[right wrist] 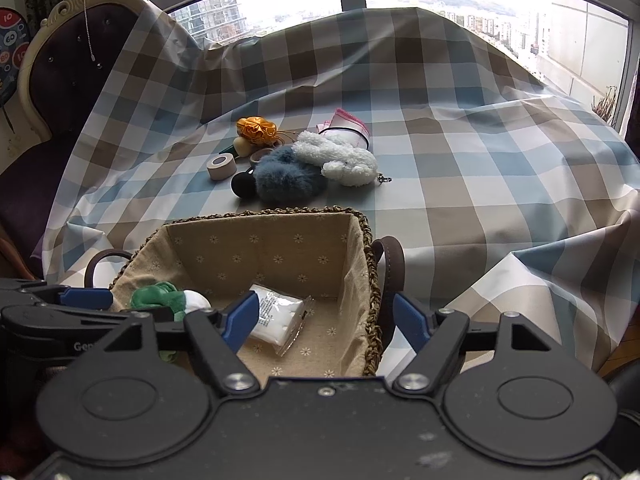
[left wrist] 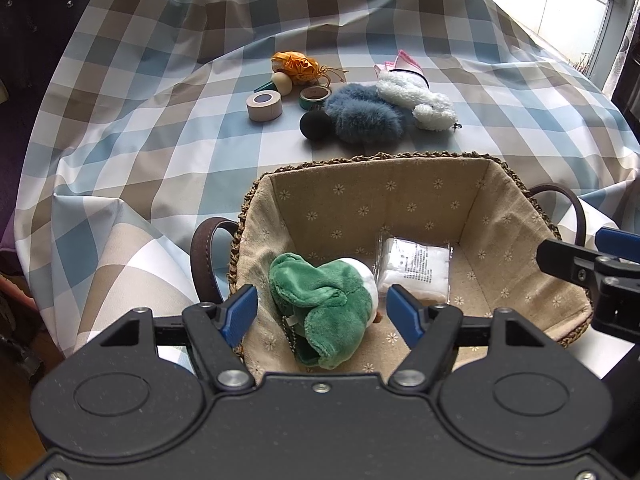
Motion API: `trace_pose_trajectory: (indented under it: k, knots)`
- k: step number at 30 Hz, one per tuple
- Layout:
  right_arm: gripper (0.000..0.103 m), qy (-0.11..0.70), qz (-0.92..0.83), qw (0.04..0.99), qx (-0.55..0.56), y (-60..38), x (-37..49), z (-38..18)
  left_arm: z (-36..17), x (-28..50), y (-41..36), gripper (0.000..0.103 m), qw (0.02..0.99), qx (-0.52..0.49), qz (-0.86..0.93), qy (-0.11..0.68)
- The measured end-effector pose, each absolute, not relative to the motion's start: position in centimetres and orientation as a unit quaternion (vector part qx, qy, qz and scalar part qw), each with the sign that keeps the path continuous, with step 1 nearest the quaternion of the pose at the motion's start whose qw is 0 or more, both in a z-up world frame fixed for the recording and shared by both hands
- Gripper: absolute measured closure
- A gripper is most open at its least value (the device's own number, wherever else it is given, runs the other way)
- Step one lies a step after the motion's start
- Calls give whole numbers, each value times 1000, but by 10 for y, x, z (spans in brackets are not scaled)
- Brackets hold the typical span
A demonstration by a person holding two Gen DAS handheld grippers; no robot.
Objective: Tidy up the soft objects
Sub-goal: 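Carry both items over the basket and open both grippers to drop them, then lift both tools out of the basket and move toward the remaining items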
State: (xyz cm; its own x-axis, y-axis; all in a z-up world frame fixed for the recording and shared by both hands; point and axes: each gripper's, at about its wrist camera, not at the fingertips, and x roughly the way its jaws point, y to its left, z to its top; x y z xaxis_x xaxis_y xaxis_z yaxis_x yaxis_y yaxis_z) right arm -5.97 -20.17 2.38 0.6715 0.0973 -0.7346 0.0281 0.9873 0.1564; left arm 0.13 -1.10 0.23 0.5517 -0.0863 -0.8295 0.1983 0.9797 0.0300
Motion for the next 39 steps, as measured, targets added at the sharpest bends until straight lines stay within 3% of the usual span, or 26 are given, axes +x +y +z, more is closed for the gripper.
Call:
trace_pose_trajectory:
  k: [18, 22, 39]
  knots:
    - [26, 405, 18, 911, 79, -203, -60, 23, 2, 1, -12, 32, 881, 64, -79, 463]
    - [25, 405, 18, 911, 79, -203, -60, 23, 4, 0, -11, 19, 883, 62, -79, 458]
    - [21, 387, 2, 916, 103, -207, -62, 32, 19, -10, -5, 19, 905, 60, -70, 415]
